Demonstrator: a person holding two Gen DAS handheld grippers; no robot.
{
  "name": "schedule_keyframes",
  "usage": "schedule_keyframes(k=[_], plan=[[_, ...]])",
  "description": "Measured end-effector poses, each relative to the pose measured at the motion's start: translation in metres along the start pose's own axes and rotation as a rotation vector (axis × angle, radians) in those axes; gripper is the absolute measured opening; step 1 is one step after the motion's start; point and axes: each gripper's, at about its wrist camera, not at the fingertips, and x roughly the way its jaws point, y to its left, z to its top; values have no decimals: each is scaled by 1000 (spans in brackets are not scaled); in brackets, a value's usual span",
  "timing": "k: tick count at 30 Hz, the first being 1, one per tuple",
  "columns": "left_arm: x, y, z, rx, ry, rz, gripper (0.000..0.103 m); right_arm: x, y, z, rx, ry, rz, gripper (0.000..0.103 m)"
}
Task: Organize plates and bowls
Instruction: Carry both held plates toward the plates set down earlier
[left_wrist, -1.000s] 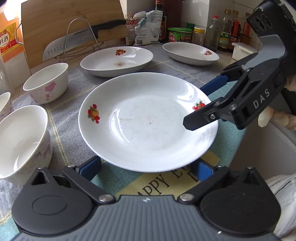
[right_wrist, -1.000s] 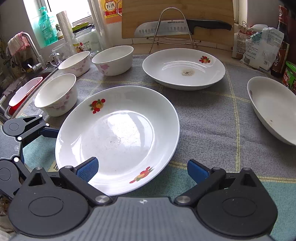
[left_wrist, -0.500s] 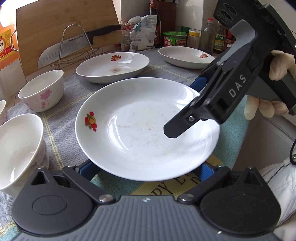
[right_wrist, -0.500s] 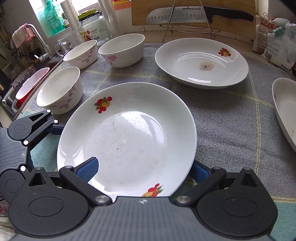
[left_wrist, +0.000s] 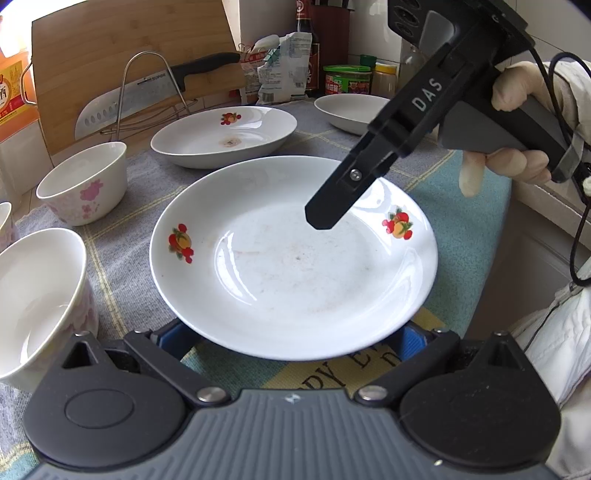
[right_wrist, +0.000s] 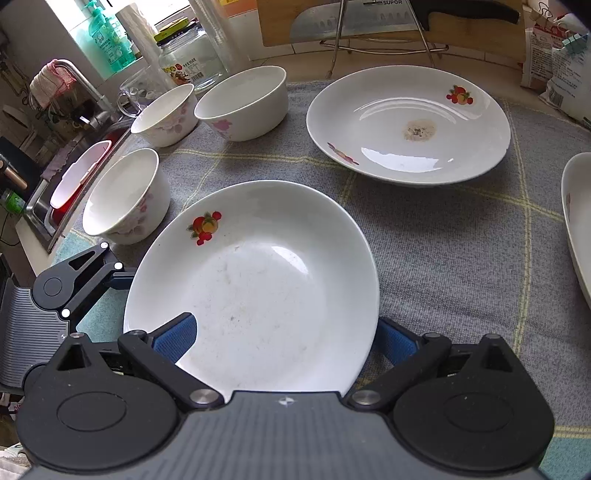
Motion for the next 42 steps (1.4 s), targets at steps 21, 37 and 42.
schedule_keyframes(k=[21,37,42], plan=[[5,2,1,29,18,-23,103,16,-10,35,0,108,114,103],[7,3,0,46,28,-37,103,21,-14,44,22,152,141,103],[7,2,-2,47,24,-35,103,21,-13,45,20,155,136,103]])
